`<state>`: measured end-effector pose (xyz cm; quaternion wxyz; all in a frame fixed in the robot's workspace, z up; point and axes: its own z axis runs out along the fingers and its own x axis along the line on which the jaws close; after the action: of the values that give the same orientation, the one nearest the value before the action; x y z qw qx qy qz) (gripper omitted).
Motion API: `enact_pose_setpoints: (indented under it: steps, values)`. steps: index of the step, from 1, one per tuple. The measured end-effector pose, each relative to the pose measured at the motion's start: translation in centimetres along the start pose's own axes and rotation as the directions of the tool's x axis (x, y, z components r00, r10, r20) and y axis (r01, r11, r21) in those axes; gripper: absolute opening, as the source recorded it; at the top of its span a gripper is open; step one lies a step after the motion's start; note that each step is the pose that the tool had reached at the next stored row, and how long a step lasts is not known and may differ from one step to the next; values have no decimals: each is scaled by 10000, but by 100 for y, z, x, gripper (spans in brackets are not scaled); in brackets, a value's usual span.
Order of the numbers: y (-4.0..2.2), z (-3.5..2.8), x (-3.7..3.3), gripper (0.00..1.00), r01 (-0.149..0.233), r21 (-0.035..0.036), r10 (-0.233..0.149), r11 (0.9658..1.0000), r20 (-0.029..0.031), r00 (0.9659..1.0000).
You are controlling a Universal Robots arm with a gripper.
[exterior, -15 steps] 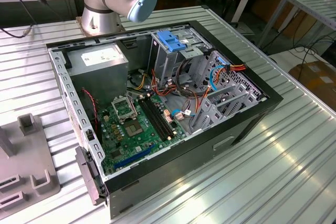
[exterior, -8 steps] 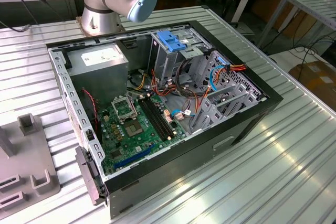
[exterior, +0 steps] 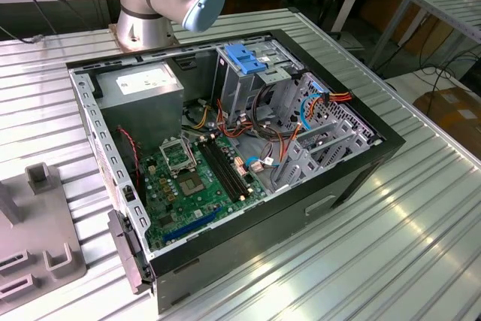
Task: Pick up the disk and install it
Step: 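Pick up the disk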
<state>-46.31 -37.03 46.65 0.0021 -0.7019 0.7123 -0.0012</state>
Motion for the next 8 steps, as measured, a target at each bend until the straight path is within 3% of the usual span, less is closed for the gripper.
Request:
enact_pose_setpoints:
  steps: [8]
  values:
    - [-1, -143, 0, 37, 0, 0, 0, 10000, 0, 10000]
